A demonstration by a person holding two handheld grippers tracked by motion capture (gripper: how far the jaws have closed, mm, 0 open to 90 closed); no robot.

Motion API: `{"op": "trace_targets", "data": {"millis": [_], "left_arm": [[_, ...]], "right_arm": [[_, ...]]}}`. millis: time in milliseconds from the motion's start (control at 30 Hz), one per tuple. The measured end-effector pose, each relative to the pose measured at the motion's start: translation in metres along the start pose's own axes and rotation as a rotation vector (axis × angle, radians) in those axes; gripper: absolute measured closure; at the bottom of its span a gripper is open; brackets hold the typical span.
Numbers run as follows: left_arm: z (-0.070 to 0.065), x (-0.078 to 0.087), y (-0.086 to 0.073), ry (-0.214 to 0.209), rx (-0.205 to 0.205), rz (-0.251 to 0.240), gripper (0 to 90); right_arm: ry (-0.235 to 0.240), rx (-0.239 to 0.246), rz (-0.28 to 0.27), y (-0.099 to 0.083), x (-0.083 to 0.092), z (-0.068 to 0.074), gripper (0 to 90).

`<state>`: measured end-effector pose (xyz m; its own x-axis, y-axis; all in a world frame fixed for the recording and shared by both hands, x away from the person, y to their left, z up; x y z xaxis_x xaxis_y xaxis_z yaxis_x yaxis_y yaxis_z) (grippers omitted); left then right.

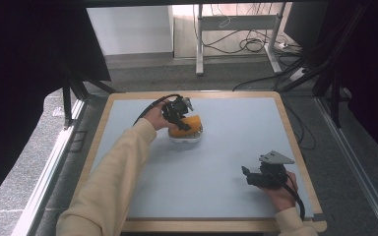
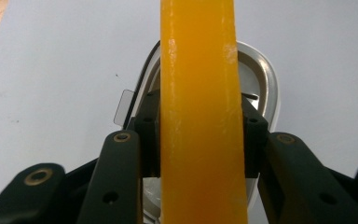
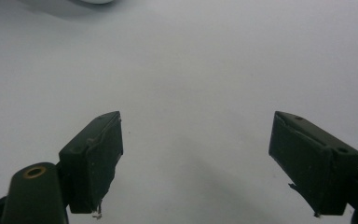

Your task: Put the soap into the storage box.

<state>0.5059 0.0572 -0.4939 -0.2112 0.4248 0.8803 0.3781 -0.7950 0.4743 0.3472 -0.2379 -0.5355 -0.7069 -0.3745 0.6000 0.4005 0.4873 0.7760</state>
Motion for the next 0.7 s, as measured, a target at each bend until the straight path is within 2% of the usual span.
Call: {"op": "trace_targets", "data": {"millis": [100,167,200,267,300,367,400,500,567,700], "left_arm": [[0.001,0.001,0.000,0.001,0.005,-0.013,61.2],[0.003,0.006,0.002,0.025,0.007,-0.039,58.3],[0.003,0.010,0.004,0.050,0.012,-0.061,55.1],[0.004,0.015,0.006,0.070,0.011,-0.079,49.2],[0.005,0.019,0.006,0.103,0.015,-0.086,40.7],[0.005,0.020,0.006,0.119,0.018,-0.080,33.0],[0.005,0.020,0.006,0.132,0.020,-0.074,33.0],[0.005,0.022,0.006,0.148,0.033,-0.071,25.6],[0.004,0.023,0.006,0.139,0.051,-0.081,21.7],[0.003,0.025,0.006,0.132,0.073,-0.097,19.4]], "right_arm": [[0.001,0.003,0.000,0.000,0.000,0.000,17.6],[0.003,0.002,0.001,0.000,0.000,0.001,17.6],[0.003,0.002,0.002,0.000,-0.001,0.001,17.6],[0.007,0.001,0.002,0.000,-0.001,0.001,17.5],[0.010,0.001,0.001,0.000,-0.001,0.002,17.3],[0.010,0.002,-0.001,0.001,-0.001,0.002,17.3],[0.011,0.002,-0.003,0.001,0.000,0.002,17.3],[0.010,0.000,-0.008,0.001,0.000,0.001,17.3],[0.011,0.000,-0.004,0.001,0.000,0.001,17.3],[0.011,0.003,-0.002,0.000,0.000,0.001,17.2]]}}
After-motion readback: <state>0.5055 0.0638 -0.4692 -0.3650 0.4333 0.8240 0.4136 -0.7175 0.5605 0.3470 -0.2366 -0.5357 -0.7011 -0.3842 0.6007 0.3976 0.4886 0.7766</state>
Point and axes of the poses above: each handheld gripper's, and its own axes: x roughly backward along the jaws, y roughly out of its top, z roughly to its left, the point moved 5 cm from there along -x, roughly forward along the jaws, and after that the axes turned 7 degrees about x, right-handed, at the moved point
